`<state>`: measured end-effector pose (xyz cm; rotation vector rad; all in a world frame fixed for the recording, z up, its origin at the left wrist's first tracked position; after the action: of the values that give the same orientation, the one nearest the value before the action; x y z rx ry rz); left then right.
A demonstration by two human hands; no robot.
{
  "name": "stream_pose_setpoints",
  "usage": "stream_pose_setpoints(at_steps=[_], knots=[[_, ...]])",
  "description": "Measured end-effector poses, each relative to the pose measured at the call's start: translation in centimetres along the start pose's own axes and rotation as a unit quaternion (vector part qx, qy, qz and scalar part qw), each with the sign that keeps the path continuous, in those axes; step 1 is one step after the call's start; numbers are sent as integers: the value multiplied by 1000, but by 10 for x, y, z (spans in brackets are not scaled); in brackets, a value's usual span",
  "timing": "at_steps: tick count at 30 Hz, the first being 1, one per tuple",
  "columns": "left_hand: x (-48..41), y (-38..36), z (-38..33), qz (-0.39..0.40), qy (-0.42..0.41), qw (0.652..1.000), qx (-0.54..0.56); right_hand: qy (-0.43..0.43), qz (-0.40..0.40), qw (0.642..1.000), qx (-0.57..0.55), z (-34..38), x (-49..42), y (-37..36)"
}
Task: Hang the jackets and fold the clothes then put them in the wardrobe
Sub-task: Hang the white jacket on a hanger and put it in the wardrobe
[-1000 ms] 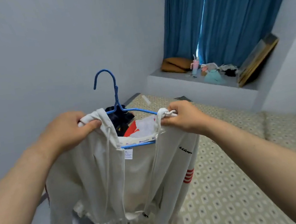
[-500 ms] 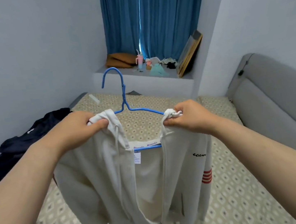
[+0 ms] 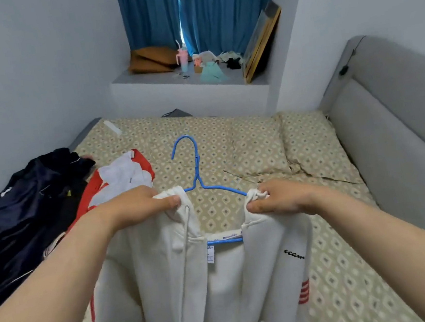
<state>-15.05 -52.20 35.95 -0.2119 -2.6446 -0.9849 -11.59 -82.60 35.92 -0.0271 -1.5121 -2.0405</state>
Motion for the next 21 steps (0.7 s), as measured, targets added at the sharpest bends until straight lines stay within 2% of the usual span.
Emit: stream_pose_setpoints(at_steps=[7,12,14,17,19,21], knots=[[-126,-91,40,5,44,998,35,-54,-6,998,-23,-100,-101,-64],[-203,-136,84,-23,74,996,32,-77,-12,997,-11,-150,-173,-106],[-234,-154,110,-17,85,996,14,-111,-34,993,-2,-172,-203,-134],[-290,-188,141,18,86,996,-36,-158,-44,986,29,-202,-248,-174],[-319,-211,161,65,81,994,-34,-142,-26,989,26,-213,-275,-210],[-348,-229,180,71,61,996,-13,-132,-23,991,24,-226,-300,-237]])
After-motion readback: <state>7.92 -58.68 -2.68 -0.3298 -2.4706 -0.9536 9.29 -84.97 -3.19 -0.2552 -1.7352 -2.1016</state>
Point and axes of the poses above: each hand's wrist, its own x-axis away from the middle knuckle, its own y-axis out of the back of the hand, z = x × y, the point moved 6 cm from there along -x, towards the middle knuckle, and after that the axes turned 14 degrees about x, right-handed, at the moved point
